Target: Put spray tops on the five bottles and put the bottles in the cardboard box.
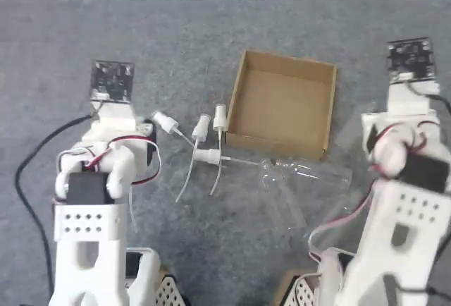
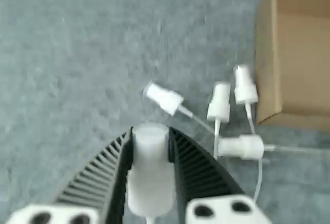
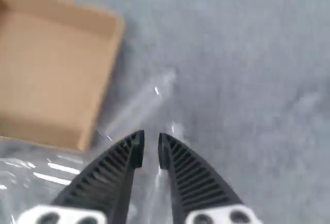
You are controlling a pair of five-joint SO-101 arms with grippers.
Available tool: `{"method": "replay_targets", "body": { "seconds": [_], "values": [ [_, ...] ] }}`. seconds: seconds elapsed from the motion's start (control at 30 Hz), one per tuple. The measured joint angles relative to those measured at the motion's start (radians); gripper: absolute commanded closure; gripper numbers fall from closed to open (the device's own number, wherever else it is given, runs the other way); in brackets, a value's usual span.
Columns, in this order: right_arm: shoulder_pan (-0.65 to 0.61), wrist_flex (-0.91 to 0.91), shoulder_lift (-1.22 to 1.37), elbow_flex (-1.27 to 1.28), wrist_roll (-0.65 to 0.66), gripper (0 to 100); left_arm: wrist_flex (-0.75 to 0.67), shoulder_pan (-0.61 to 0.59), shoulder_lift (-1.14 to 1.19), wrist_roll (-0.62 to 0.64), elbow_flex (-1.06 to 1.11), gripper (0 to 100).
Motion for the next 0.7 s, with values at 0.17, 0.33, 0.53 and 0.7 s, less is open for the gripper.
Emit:
{"method": "replay_targets", "body": {
  "seconds": [0.17,0.33,0.53,0.7],
  "values": [
    [0.086,0.000,0.193,0.000,0.005,79.3,-0.087,-0.002,0.000,-0.006,0.124,99],
    [0.124,-0.012,0.400,-0.009,0.005,79.3,-0.160,0.000,0.000,-0.031,0.207,99],
    [0.123,-0.101,0.608,-0.058,0.005,79.3,-0.169,-0.002,0.000,-0.034,0.213,99],
    [0.126,-0.150,0.760,-0.097,0.005,79.3,-0.169,0.000,0.000,-0.034,0.222,99]
  ]
}}
